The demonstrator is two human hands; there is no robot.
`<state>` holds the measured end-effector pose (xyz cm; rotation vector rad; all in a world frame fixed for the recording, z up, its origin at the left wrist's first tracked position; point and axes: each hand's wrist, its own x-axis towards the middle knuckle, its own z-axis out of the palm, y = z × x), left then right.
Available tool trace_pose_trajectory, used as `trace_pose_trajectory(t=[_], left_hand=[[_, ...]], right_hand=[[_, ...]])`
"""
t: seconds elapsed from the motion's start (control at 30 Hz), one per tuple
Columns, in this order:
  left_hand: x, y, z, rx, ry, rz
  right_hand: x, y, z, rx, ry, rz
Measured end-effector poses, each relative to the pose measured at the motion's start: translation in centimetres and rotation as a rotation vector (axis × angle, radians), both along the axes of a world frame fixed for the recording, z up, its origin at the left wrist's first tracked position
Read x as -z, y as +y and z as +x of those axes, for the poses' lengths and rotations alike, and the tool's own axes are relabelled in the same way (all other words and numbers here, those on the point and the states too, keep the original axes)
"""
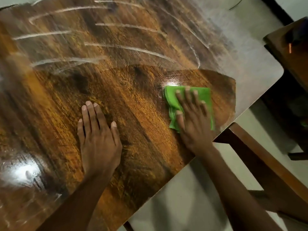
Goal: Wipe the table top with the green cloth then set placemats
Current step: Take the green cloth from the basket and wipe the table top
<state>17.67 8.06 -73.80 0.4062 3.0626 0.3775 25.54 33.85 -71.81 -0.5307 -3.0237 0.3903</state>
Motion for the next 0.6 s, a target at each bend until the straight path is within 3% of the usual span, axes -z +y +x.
trace_pose_trajectory(t=[0.27, 0.4, 0.6], left_hand=[[-0.3, 0.4, 0.0, 0.009, -0.004, 0.026], [-0.3, 0.2, 0.2, 0.110, 0.007, 0.029], [-0.1, 0.0, 0.1, 0.114, -0.026, 0.031]], right_hand=[[1.5, -10.1, -14.0, -0.344, 0.013, 0.086], [1.7, -5.4, -15.6, -0.312, 0.015, 0.054], [0.6, 8.9, -9.4, -0.015, -0.037, 0.052]])
